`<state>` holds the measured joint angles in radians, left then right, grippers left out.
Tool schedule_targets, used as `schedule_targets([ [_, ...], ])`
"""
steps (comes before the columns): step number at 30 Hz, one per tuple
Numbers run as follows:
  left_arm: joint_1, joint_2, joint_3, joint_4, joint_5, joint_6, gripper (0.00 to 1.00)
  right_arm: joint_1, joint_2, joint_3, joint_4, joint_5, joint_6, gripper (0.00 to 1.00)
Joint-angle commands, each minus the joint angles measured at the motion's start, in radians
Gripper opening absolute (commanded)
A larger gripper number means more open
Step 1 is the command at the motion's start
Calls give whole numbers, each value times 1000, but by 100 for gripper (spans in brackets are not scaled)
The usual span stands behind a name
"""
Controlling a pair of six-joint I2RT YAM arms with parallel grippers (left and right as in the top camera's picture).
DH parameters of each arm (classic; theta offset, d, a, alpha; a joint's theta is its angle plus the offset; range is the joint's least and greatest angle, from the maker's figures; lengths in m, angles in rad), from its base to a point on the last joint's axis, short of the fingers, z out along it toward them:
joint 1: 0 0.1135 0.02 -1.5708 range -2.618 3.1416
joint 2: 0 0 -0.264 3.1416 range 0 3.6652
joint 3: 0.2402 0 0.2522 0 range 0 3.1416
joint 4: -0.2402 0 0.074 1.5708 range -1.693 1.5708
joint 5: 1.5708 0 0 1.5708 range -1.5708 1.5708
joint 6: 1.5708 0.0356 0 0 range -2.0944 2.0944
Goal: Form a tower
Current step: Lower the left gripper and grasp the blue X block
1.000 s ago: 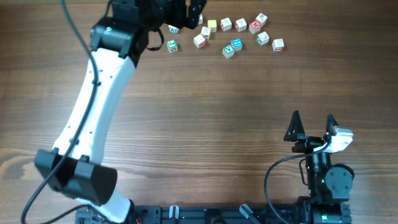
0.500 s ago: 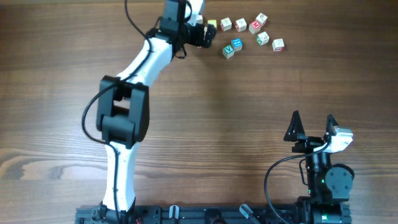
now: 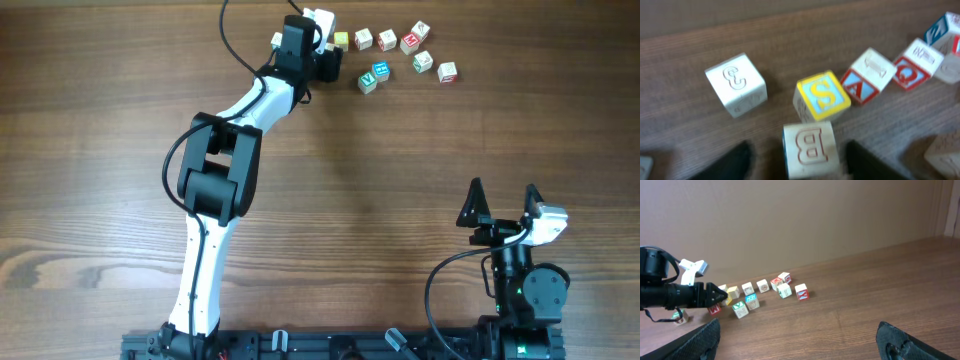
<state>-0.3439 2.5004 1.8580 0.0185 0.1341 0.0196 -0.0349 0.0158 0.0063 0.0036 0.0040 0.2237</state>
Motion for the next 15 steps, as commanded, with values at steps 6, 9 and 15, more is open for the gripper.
schedule_targets([
  [6, 8, -26, 9, 19, -16, 1, 26, -4, -6, -1, 3, -4, 14, 100],
  [9, 8, -102, 9, 15, -17, 2, 24, -4, -6, -1, 3, -3, 14, 100],
  [15, 6, -272, 9, -62, -16, 2, 22, -4, -6, -1, 3, -3, 14, 100],
])
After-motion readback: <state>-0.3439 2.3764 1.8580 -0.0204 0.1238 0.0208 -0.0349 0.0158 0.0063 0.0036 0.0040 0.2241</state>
